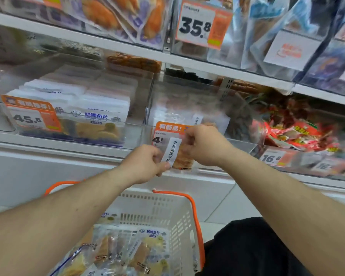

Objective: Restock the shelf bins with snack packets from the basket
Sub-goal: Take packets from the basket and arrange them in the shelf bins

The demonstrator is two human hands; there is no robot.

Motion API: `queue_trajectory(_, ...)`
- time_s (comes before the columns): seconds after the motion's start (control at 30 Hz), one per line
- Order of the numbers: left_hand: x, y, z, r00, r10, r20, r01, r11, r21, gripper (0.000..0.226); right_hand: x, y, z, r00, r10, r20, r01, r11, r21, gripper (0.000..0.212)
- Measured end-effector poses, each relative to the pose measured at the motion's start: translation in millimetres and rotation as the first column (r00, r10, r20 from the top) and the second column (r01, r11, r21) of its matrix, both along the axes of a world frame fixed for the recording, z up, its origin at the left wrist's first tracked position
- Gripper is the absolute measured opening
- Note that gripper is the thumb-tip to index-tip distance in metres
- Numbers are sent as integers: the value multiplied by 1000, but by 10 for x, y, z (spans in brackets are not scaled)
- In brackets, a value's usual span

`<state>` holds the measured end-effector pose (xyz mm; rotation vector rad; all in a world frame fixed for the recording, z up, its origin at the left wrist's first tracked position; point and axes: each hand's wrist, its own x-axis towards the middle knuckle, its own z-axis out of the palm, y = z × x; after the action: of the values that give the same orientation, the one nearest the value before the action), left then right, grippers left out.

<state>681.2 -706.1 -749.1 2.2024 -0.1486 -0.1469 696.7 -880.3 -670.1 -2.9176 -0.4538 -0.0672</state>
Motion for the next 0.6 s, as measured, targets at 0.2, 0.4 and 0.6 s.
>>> queue_trajectory(0.2,226,-323,262,988,2,153,-1,1000,-7,15,32,-246,264,982,-152,115,142,986,88,7)
queue_trajectory(0.4,300,-429,413,742,210,637,-397,903,164,85,93,-480,520,898,-281,339,211,951,227,9)
queue_trajectory(0.6,512,-281,249,825,314,469,-502,788,355,127,377,-691,522,862,-307,404,299,951,84,19)
